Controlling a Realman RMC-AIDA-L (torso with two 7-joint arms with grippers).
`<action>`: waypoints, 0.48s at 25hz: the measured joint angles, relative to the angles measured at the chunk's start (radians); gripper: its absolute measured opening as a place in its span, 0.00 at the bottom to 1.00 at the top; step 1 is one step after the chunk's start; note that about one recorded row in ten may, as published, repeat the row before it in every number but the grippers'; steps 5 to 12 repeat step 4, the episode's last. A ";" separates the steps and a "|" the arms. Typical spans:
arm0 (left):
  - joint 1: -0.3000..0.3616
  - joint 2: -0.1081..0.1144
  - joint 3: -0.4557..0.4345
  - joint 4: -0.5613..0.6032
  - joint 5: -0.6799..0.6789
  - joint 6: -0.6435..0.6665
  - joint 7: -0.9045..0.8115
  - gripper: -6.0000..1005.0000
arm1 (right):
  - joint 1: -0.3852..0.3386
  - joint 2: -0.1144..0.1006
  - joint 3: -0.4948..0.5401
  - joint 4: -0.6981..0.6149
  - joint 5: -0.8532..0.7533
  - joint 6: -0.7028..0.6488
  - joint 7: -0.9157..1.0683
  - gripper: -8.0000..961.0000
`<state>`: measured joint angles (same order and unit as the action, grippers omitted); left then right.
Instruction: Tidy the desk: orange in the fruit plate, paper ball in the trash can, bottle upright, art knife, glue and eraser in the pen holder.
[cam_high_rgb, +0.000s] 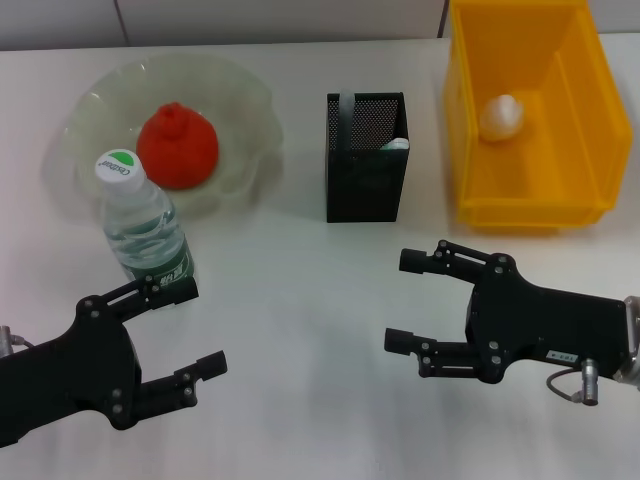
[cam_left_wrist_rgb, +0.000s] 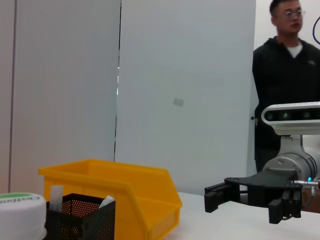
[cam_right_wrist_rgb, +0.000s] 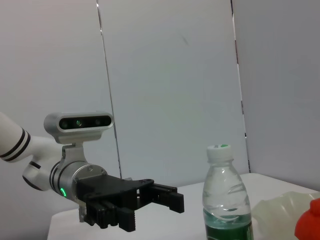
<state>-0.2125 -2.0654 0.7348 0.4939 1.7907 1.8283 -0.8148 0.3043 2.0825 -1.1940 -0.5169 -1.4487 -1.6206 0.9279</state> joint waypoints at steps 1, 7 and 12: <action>0.000 0.000 0.000 0.000 0.000 0.000 0.000 0.78 | 0.000 0.000 0.000 0.000 0.000 0.000 0.000 0.88; 0.000 -0.001 0.000 0.000 -0.001 -0.001 0.000 0.78 | 0.000 0.002 0.000 0.001 0.000 0.005 0.000 0.88; 0.000 -0.001 0.000 0.000 -0.001 -0.001 0.000 0.78 | 0.000 0.002 0.000 0.001 0.000 0.005 0.000 0.88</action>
